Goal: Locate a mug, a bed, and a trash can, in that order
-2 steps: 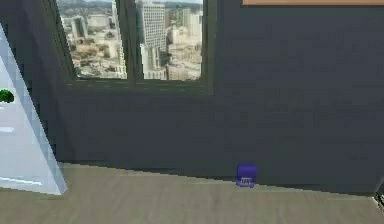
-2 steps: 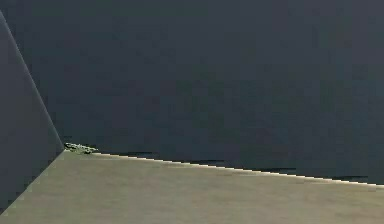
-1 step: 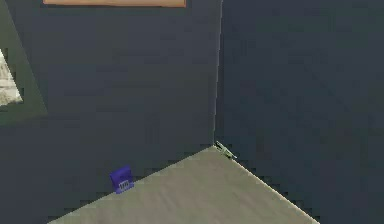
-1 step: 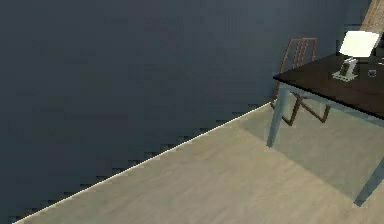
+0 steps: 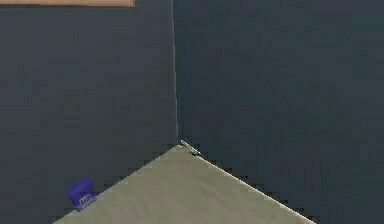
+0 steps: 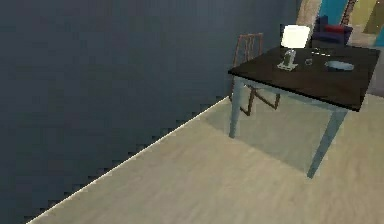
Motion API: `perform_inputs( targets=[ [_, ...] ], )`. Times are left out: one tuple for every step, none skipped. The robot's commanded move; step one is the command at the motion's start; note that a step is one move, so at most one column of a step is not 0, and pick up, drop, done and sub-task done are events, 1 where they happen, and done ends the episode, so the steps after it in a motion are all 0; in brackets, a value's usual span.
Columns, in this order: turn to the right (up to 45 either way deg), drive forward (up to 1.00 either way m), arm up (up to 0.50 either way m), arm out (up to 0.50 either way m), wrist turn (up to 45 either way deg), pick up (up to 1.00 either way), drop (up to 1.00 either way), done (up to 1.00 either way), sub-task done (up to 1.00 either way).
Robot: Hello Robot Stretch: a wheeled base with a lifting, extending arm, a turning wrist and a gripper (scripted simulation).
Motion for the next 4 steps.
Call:
perform_inputs(
  targets=[
    [0.0,0.25,0.0,0.0,0.0,0.0,0.0,0.0,0.0],
    [-45.0,0.0,0.0,0.0,0.0,0.0,0.0,0.0,0.0],
    [-45.0,0.0,0.0,0.0,0.0,0.0,0.0,0.0,0.0],
    [0.0,0.35,0.0,0.0,0.0,0.0,0.0,0.0,0.0]
  ],
)
